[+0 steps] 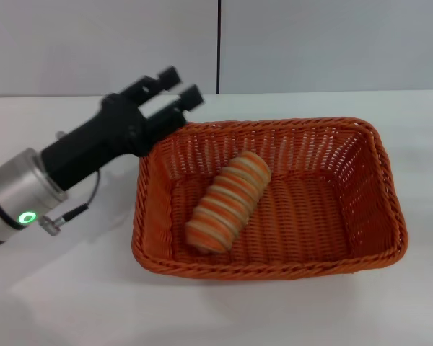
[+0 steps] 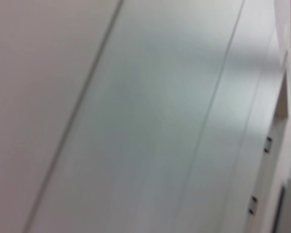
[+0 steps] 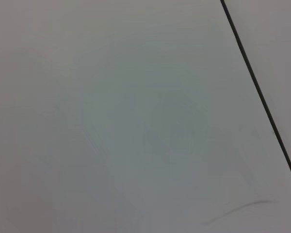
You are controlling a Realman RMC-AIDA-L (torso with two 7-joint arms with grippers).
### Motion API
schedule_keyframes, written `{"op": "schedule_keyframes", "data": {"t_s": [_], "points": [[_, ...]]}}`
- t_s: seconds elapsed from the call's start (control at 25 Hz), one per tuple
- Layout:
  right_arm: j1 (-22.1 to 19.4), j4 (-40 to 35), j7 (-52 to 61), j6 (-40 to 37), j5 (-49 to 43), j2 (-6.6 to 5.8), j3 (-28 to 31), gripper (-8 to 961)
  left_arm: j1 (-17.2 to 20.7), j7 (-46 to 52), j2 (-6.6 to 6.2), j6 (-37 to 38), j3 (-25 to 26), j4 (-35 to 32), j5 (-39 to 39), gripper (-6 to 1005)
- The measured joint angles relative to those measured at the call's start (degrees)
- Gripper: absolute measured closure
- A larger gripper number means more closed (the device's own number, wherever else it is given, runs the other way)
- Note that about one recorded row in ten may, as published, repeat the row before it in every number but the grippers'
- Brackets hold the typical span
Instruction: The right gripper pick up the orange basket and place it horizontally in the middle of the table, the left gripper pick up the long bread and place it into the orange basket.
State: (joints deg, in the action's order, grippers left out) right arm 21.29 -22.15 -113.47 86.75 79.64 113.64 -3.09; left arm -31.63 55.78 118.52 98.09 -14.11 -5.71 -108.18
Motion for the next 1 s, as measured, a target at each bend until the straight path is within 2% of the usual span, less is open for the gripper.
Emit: {"op": "schedule_keyframes", "data": {"t_s": [0.12, 0.36, 0.48, 0.64, 0.8, 1.0], "points": [[-0.1, 0.0, -0.1, 0.0, 0.6, 0.13, 0.1, 389, 1.8, -3.5, -0.05, 2.2, 4.7, 0.6, 0.0, 397], [-0.7, 0.0, -0.6, -0.7, 5.0, 1.32, 0.1, 389, 6.4, -16.0, -0.03, 3.7, 15.5, 5.7, 0.0, 354], [-1.2, 0.0, -2.2, -1.7, 8.0, 2.25, 0.1, 389, 9.2, -23.0, 0.08, 3.6, 22.9, 10.0, 0.1, 347], [-1.7, 0.0, -5.4, -2.1, 11.4, 3.68, 0.1, 389, 12.3, -31.6, 0.19, 3.3, 29.6, 14.5, 0.1, 347], [-2.3, 0.9, -9.1, -2.3, 15.9, 4.92, 0.2, 389, 13.3, -36.9, 0.22, 3.3, 30.9, 15.3, 0.0, 347], [-2.8, 6.4, -18.0, -2.0, 22.3, 5.02, 0.3, 389, 14.2, -43.5, 0.21, 3.6, 31.9, 15.5, 0.0, 347]]}}
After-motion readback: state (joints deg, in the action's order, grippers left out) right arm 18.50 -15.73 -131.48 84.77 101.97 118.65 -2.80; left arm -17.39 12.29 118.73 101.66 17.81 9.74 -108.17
